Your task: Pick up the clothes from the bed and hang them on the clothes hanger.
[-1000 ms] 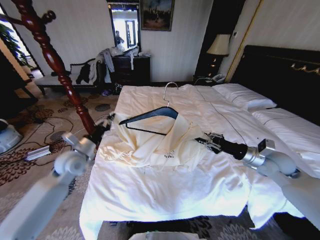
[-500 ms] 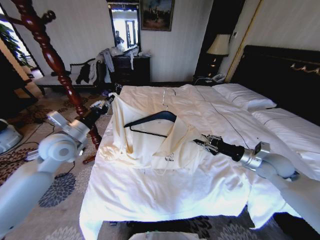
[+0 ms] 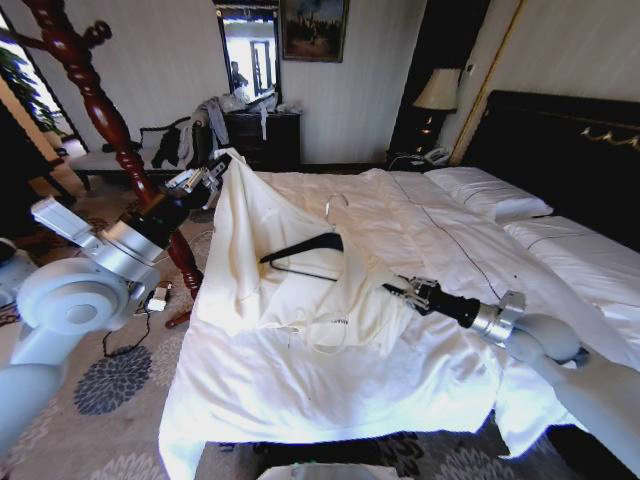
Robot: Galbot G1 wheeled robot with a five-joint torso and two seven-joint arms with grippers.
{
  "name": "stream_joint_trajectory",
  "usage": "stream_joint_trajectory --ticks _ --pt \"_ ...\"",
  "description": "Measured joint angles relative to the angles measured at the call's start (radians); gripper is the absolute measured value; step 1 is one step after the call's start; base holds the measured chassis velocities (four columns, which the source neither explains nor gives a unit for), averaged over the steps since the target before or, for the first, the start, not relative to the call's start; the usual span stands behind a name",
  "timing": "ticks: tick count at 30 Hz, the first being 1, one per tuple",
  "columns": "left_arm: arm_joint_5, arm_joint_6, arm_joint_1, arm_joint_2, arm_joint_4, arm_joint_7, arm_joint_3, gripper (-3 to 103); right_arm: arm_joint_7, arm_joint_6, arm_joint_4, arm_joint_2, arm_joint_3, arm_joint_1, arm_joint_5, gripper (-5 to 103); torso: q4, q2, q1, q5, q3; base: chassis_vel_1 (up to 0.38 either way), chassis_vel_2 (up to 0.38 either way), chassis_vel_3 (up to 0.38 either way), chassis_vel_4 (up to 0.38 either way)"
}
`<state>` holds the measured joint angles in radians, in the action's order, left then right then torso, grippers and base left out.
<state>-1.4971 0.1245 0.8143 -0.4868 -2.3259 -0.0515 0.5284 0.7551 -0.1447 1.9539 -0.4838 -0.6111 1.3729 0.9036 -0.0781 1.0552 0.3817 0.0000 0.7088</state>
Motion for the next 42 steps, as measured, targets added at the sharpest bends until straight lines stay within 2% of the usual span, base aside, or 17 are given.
stream_joint_trajectory --ticks 8,12,19,27,38,42 --pt "0.023 0.019 0.035 0.033 -0.048 0.016 -0.051 0 0.025 -0.005 0.024 -0.039 0.077 -0.044 0.079 23 0.0002 0.0 0.0 -0.0001 0.0 0.0 0.0 0.0 0.0" --pt "0.098 0.02 0.117 0.055 -0.079 0.041 -0.076 0 0.018 -0.007 0.038 -0.048 0.115 -0.104 0.147 23 0.0003 0.0 0.0 -0.0001 0.0 0.0 0.0 0.0 0.0" --pt "0.152 0.022 0.189 0.07 -0.127 0.075 -0.083 0 -0.024 -0.002 0.031 -0.06 0.141 -0.161 0.155 23 0.0002 0.0 0.0 0.0001 0.0 0.0 0.0 0.0 0.0" --pt "0.219 0.025 0.281 0.086 -0.158 0.096 -0.084 0 -0.034 -0.001 0.047 -0.067 0.143 -0.174 0.17 23 0.0002 0.0 0.0 0.0 0.0 0.0 0.0 0.0 0.0" --pt "0.286 0.037 0.303 0.073 -0.169 0.112 -0.126 0 -0.018 -0.011 0.096 -0.075 0.108 -0.144 0.247 23 0.0001 0.0 0.0 -0.0001 0.0 0.0 0.0 0.0 0.0" --pt "0.288 0.037 0.291 0.069 -0.163 0.113 -0.124 0 -0.014 -0.017 0.102 -0.09 0.115 -0.126 0.227 23 0.0002 0.0 0.0 -0.0002 0.0 0.0 0.0 0.0 0.0"
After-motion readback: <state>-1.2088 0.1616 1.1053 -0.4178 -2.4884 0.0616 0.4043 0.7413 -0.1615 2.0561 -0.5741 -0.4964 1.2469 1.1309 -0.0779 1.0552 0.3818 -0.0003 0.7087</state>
